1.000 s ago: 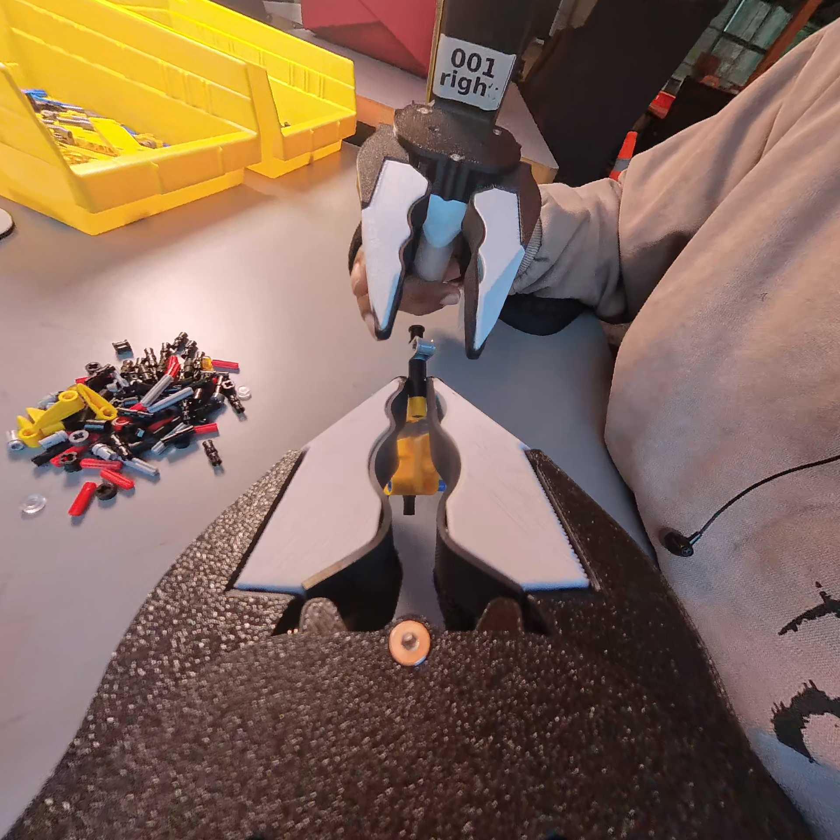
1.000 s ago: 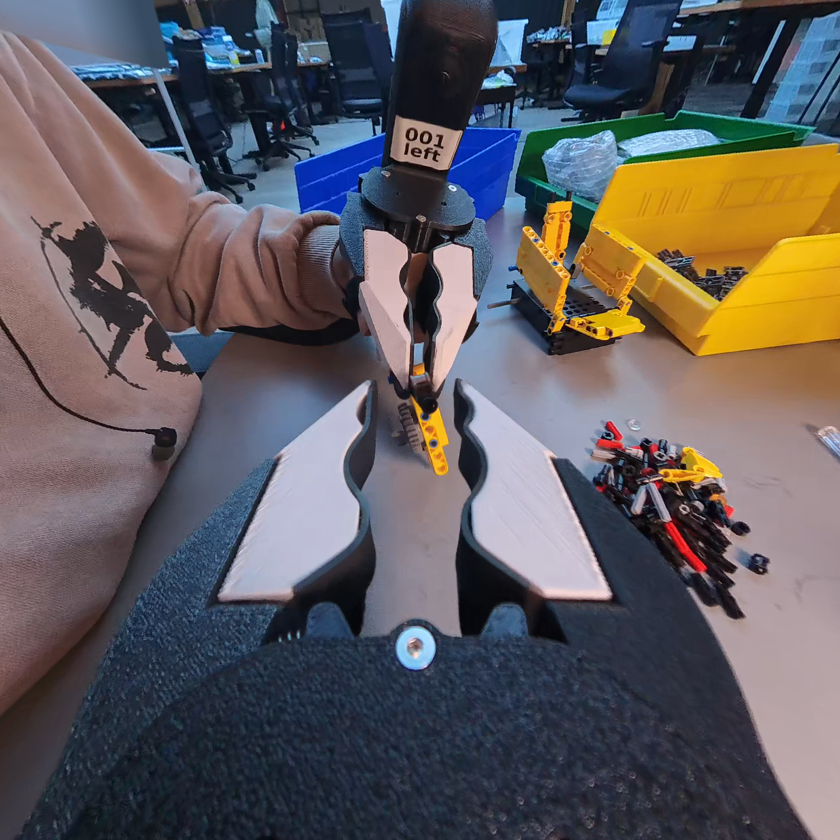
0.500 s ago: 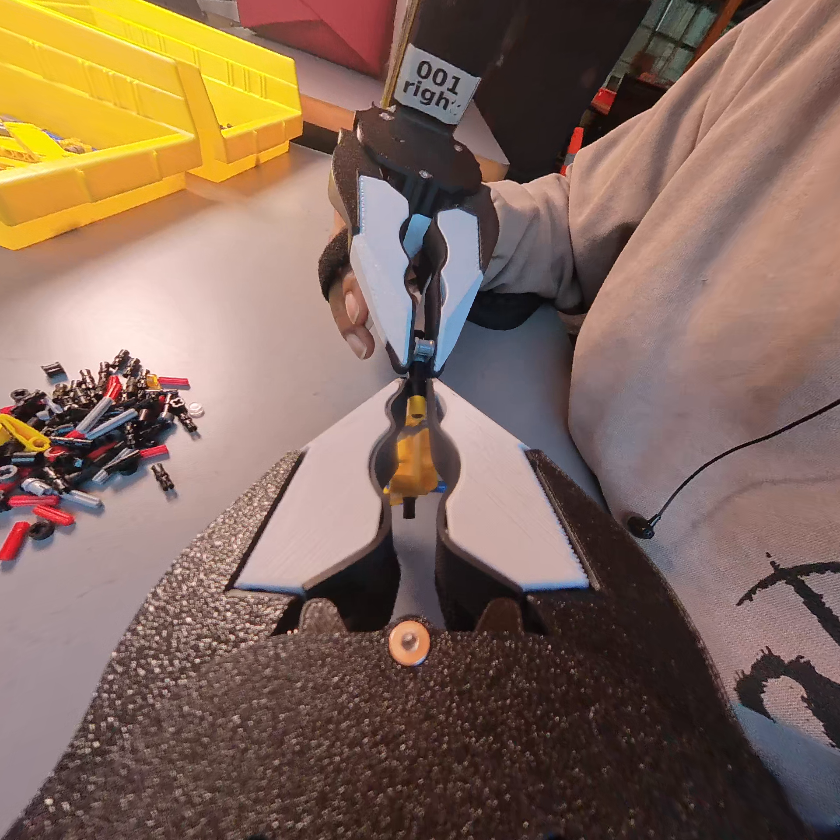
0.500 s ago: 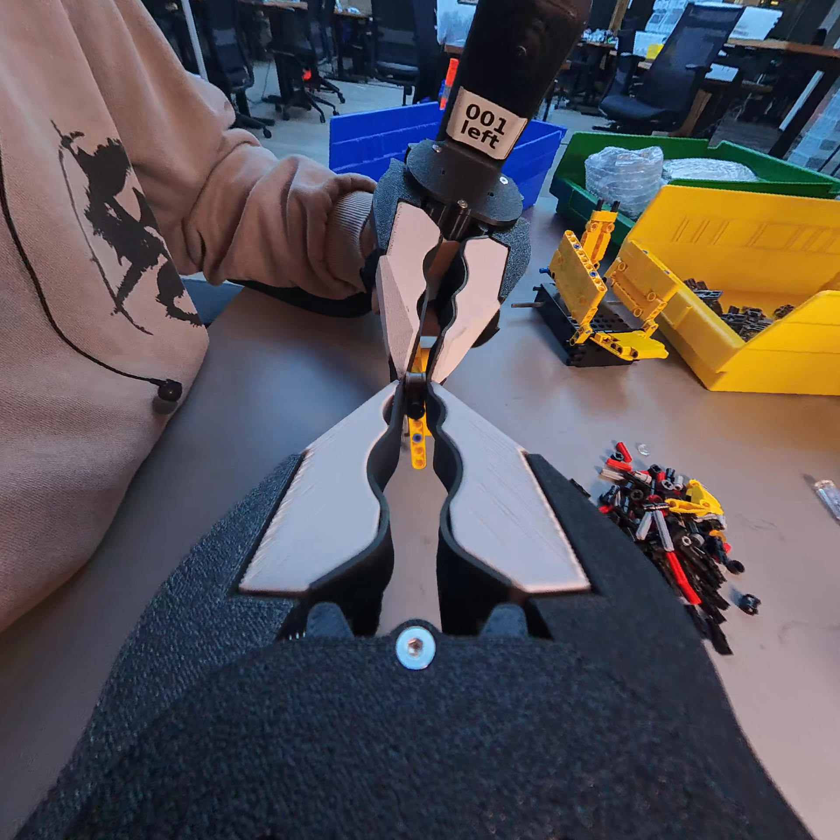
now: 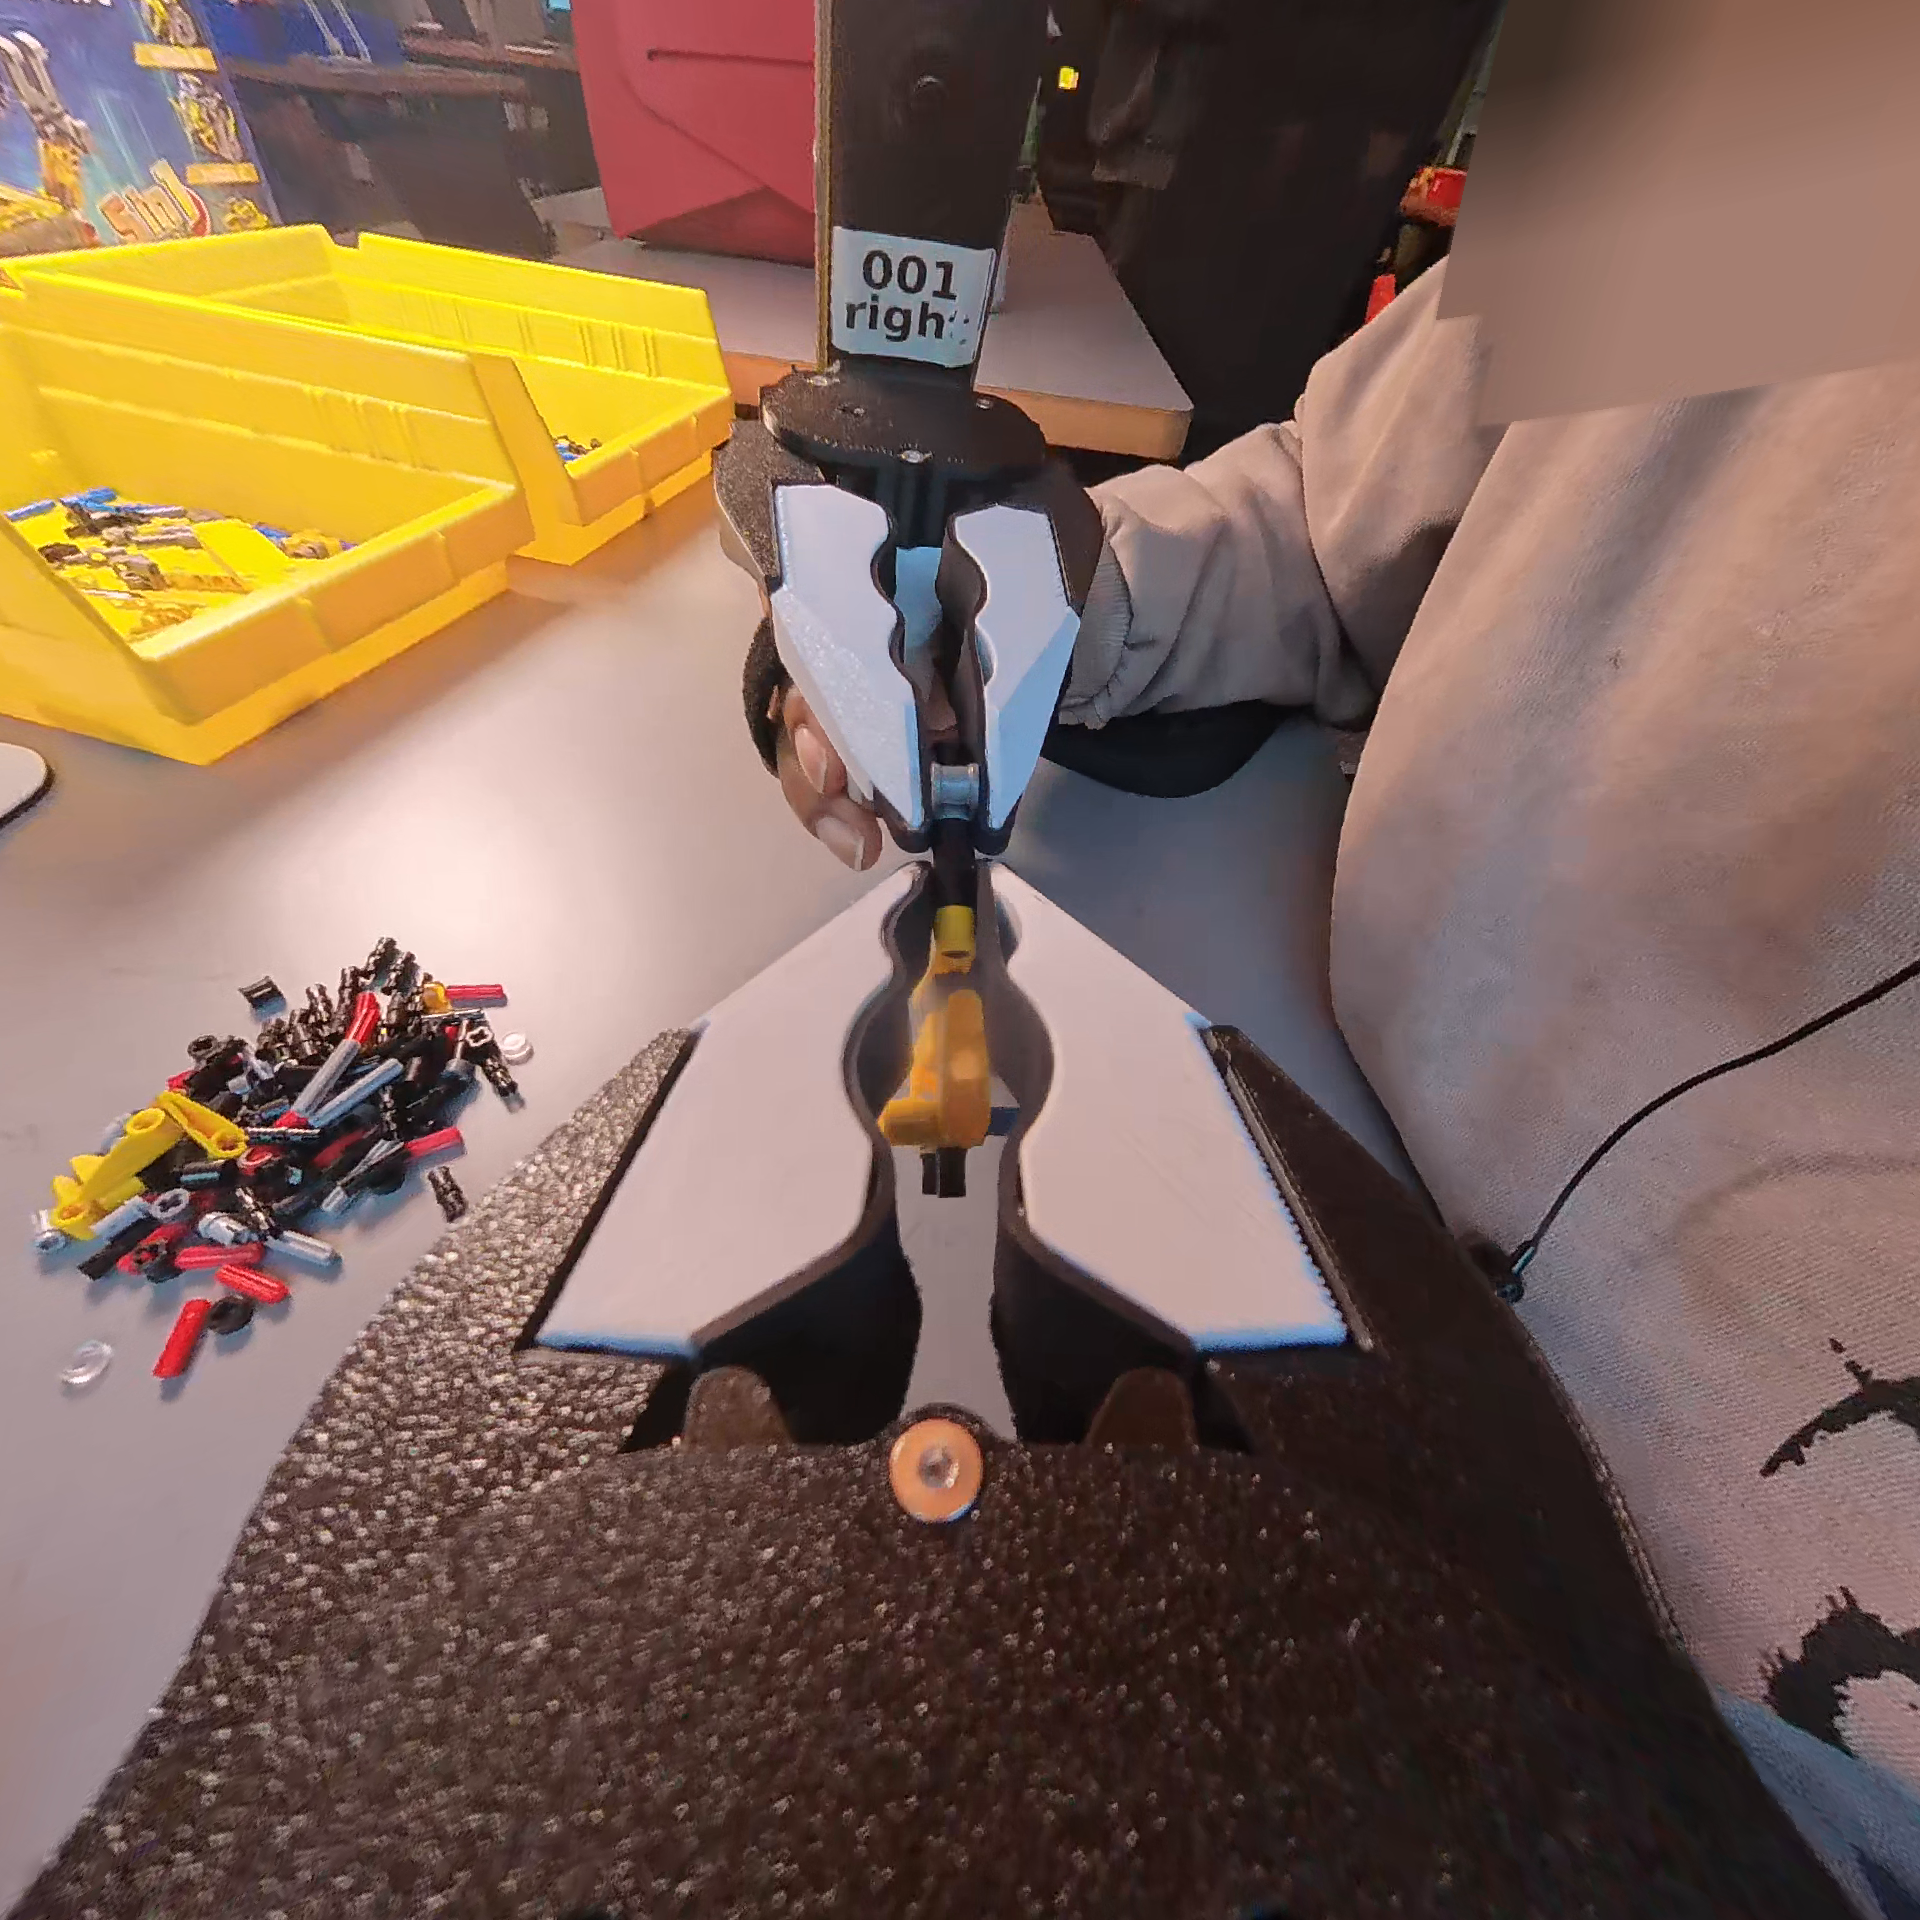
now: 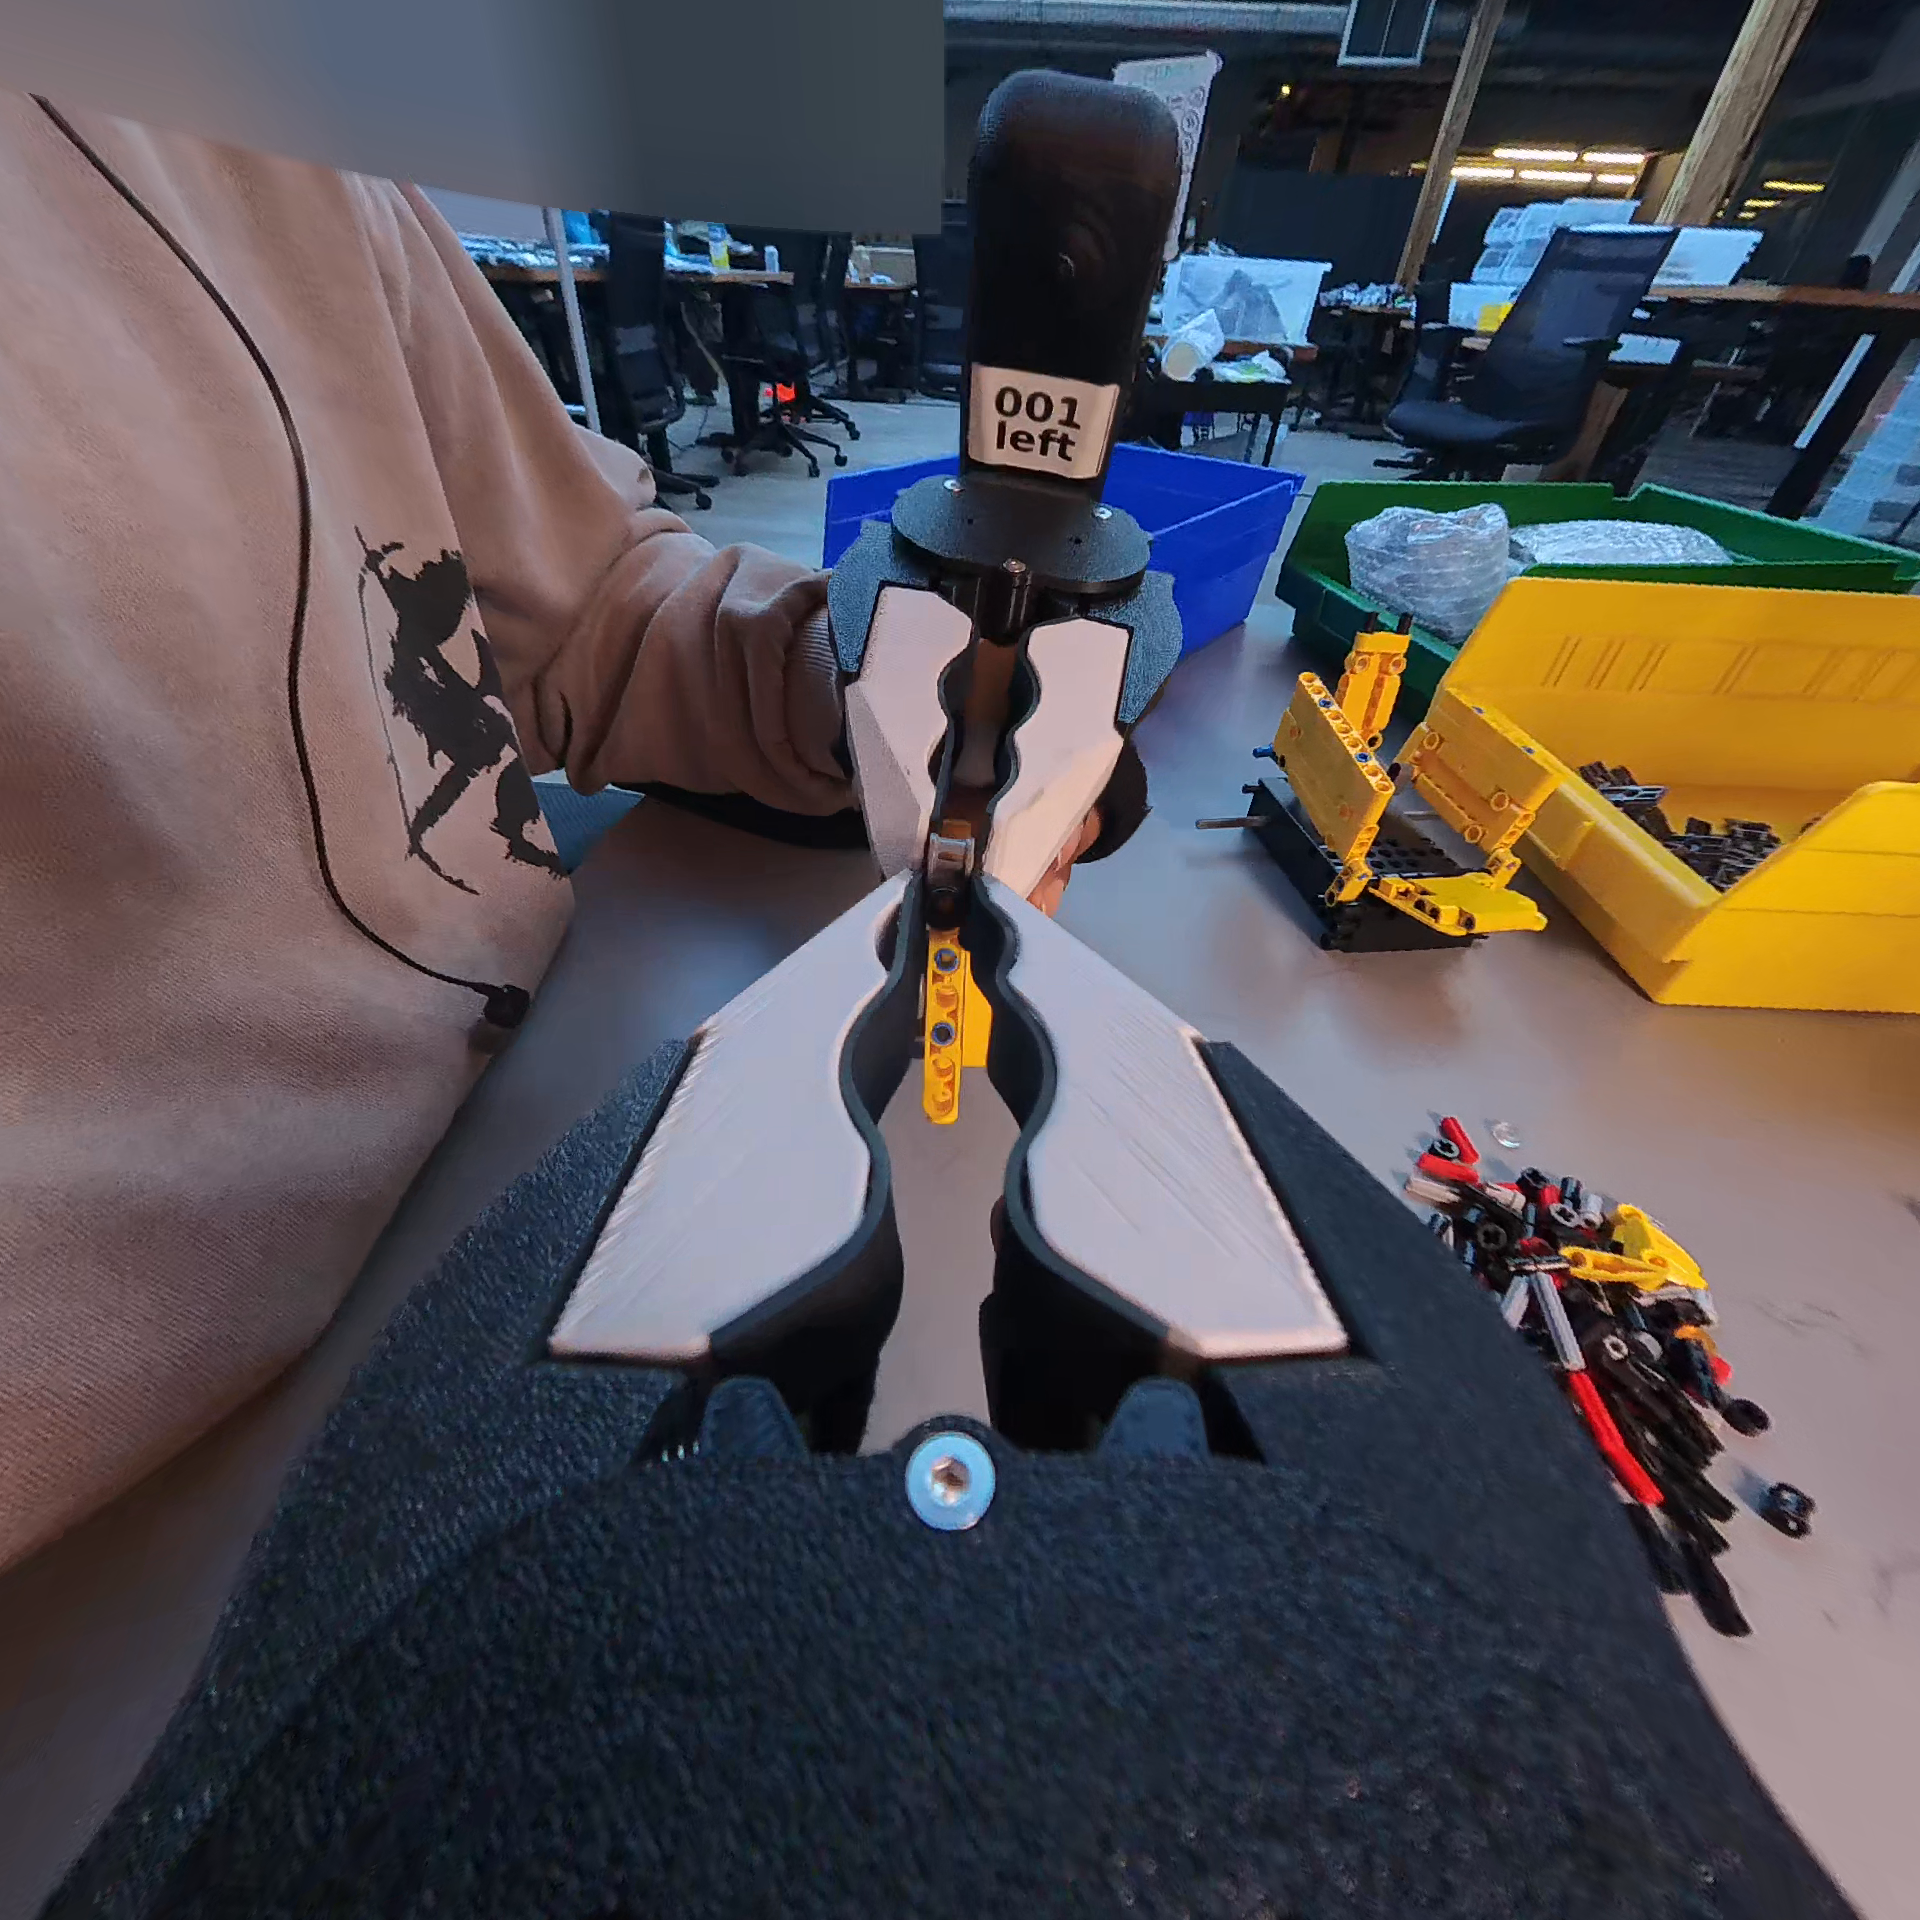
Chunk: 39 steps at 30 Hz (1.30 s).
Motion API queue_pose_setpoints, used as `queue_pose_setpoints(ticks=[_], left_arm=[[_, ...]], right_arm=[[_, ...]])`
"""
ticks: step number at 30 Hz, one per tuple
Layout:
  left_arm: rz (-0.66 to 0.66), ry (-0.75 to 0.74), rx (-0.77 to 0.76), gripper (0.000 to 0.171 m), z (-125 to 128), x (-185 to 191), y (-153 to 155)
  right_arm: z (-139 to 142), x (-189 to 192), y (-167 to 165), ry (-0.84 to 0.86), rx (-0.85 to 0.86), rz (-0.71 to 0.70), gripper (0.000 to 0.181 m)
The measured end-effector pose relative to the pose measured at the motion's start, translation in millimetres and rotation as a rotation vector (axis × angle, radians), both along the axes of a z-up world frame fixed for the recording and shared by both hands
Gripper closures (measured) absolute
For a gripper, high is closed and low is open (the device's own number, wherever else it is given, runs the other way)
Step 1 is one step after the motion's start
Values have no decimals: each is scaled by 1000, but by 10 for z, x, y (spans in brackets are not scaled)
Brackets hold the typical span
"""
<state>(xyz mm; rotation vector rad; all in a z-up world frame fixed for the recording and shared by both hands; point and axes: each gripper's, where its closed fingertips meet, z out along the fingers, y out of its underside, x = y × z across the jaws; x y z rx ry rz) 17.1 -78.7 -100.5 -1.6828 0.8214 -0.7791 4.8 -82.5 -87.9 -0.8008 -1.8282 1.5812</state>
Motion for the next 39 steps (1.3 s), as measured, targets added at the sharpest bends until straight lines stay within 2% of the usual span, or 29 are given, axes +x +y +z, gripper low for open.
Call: queue_pose_setpoints(ticks=[12, 13, 14, 15, 16, 18, 20, 22, 24, 27, 29, 31, 35, 39], left_arm=[[44, -162, 1, 166, 296, -102, 22], [107, -173, 4, 167, 296, -322, 57], [142, -239, 3, 166, 360, -535, 61], [145, -265, 9, 166, 392, -590, 55], [137, -212, 8, 166, 311, -500, 80], [61, -166, -87, 166, 96, -208, 117], [-7, -97, -197, 166, -140, -55, 79], [-5, -45, -296, 165, -379, -16, 58], [-24, -47, -398, 166, -501, 29, -2], [13, 16, -422, 161, -612, 0, 7], [42, 15, -384, 147, -574, -34, 47], [75, -24, -306, 143, -421, -89, 99], [45, -146, -174, 149, -38, -90, 56], [52, -126, -92, 165, 63, -81, 34]], right_arm=[[322, 0, 79, 53, -207, 30, 177], [612, 99, 336, 137, -373, -1, 178], [834, 248, 688, 206, -451, -60, 179], [801, 309, 834, 210, -319, -144, 177], [764, 312, 794, 203, -259, -161, 177], [663, 225, 589, 160, -298, -90, 176], [555, 152, 550, 98, -336, -40, 176], [476, 121, 571, 67, -335, -28, 176], [451, 121, 552, 58, -356, -20, 176], [333, 100, 466, 21, -343, -16, 176], [231, 69, 396, -12, -316, -8, 176], [118, 22, 335, -33, -254, -17, 175], [42, -29, 187, -48, -242, 7, 175], [2, -47, 86, -60, -230, 29, 175]])
